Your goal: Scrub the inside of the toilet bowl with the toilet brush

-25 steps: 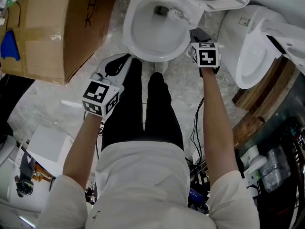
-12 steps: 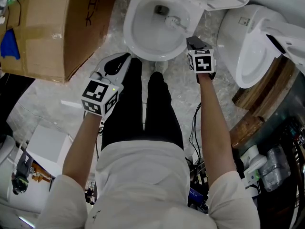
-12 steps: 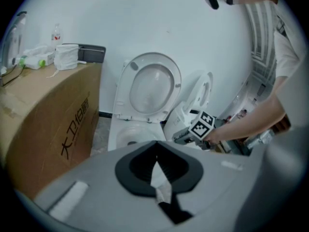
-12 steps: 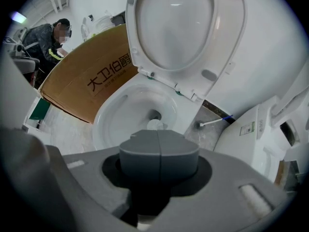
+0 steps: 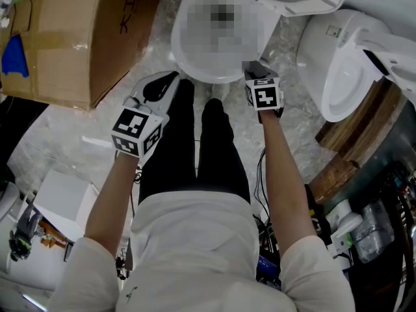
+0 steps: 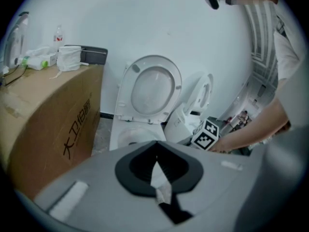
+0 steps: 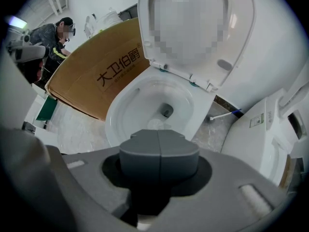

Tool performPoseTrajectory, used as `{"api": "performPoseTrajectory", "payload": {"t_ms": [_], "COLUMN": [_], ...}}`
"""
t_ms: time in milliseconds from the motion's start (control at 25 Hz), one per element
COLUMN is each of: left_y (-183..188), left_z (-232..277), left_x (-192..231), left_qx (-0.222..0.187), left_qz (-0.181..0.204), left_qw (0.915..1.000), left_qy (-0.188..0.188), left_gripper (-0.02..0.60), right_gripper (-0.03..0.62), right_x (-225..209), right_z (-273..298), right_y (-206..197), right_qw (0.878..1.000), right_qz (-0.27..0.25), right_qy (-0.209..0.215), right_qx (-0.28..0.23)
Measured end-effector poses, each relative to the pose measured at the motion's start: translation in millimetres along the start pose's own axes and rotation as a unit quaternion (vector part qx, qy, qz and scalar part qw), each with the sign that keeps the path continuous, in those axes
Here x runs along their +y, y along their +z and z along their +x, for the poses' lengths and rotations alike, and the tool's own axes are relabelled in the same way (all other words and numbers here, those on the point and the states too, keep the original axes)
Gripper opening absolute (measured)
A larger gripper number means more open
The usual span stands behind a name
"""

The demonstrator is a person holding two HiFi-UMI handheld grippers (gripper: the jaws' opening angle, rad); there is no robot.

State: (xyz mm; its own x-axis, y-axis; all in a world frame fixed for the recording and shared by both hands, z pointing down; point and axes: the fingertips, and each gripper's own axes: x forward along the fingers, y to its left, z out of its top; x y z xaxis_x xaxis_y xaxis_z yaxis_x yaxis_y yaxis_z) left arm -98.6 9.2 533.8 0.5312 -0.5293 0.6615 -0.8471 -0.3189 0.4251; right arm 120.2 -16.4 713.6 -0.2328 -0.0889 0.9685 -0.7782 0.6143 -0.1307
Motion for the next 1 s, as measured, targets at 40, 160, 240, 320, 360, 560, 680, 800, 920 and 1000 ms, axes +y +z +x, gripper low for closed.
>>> {"api": "performPoseTrajectory", "payload": {"t_ms": [40,160,240,320,360,560,680,800,920,1000], "left_y": [-0.8,-3.3,-4.6,-5.3,-5.4,-5.6,-5.8,-4.3,-1.5,1.6], "left_z": [-1.0,-4.1,-6.2,-8.0,-8.9,-13.9,-17.2,-20.0,-22.8,-24.4], "left_x": [0.6,2.2,2.6,3.2,3.7,4.0,2.8,-0.8,-5.7,-10.0], "left_qx": [0.000,0.000,0.000,0.000,-0.001,-0.006,-0.009,-0.011,-0.015,-0.017], "left_qz": [-0.001,-0.001,-0.001,-0.001,-0.001,-0.001,0.000,0.001,0.004,0.008], "left_qw": [1.0000,1.0000,1.0000,1.0000,1.0000,0.9999,0.9999,0.9999,0.9998,0.9998], "left_qy": [0.001,0.003,0.003,0.005,0.005,0.009,0.011,0.012,0.011,0.011], "left_gripper": [-0.014,-0.014,-0.014,-0.014,-0.014,-0.014,-0.014,-0.014,-0.014,-0.014], "right_gripper": [0.144,0.144,0.144,0.144,0.144,0.144,0.144,0.144,0.144,0.144], "right_x": [4.6,17.4,27.4,37.1,40.7,44.4,42.2,39.5,37.8,36.1], "right_z": [1.4,6.1,6.9,7.7,9.0,12.5,9.0,0.2,-9.3,-16.7], "right_y": [0.4,5.3,11.5,20.8,26.3,40.1,42.3,39.4,34.5,31.9], "right_qw": [1.000,1.000,1.000,1.000,1.000,0.999,0.999,0.999,0.998,0.998], "right_qz": [0.000,-0.001,-0.004,-0.008,-0.009,-0.013,-0.011,-0.001,0.018,0.032], "right_qy": [0.003,0.011,0.018,0.025,0.027,0.028,0.027,0.026,0.027,0.029], "right_qx": [0.000,0.000,0.000,-0.005,-0.011,-0.023,-0.031,-0.039,-0.046,-0.055]}}
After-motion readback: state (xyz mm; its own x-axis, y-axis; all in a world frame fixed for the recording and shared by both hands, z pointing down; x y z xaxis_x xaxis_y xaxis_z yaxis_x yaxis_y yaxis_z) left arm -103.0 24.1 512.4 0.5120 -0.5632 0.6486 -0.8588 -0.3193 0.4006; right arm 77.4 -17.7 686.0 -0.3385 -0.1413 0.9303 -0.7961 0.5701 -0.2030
